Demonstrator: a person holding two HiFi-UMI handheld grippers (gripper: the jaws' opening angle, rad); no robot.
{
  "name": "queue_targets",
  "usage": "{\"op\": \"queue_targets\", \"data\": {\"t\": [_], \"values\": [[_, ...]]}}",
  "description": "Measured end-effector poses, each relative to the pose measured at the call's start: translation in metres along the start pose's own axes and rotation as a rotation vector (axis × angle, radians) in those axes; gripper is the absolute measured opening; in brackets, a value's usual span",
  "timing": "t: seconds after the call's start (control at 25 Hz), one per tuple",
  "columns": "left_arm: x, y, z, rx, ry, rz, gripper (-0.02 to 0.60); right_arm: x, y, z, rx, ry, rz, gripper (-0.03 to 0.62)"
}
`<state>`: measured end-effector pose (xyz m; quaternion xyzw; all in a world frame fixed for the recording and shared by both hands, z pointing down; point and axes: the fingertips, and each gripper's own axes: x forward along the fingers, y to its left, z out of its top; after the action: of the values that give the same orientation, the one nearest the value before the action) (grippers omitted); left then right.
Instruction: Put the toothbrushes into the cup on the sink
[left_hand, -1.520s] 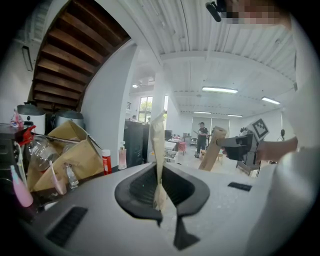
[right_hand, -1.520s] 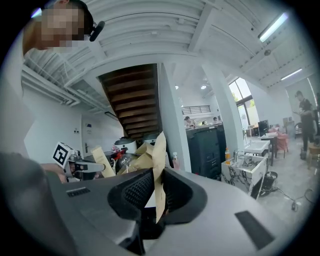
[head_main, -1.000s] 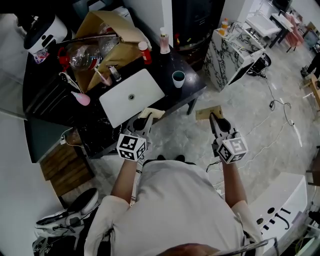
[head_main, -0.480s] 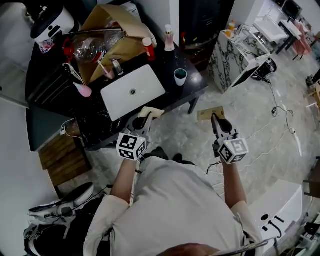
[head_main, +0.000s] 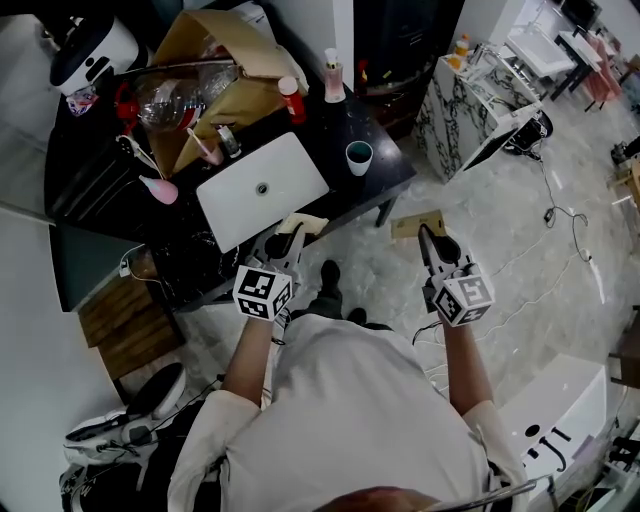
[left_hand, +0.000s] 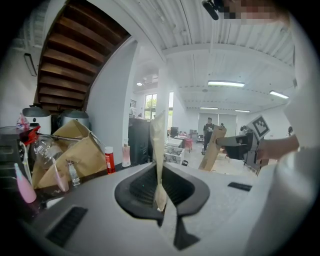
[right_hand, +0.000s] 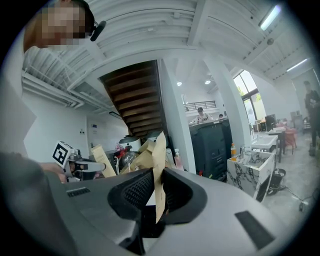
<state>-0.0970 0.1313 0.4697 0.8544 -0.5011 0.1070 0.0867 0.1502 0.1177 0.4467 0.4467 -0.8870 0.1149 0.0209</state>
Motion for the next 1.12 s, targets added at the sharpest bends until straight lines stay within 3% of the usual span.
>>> {"op": "queue_targets", "data": {"t": [0.64, 1.12], "values": [[0.109, 0.084, 0.002, -0.022, 0.047, -0.082, 0.029, 0.112, -0.051, 0.000, 0.036, 0.038, -0.089, 0.067], [0.165, 0.124, 0.000, -0.036, 0.086, -0.162, 0.029, 0.163, -0.080, -0.001, 0.053, 0.077, -0.180, 0.067]]}}
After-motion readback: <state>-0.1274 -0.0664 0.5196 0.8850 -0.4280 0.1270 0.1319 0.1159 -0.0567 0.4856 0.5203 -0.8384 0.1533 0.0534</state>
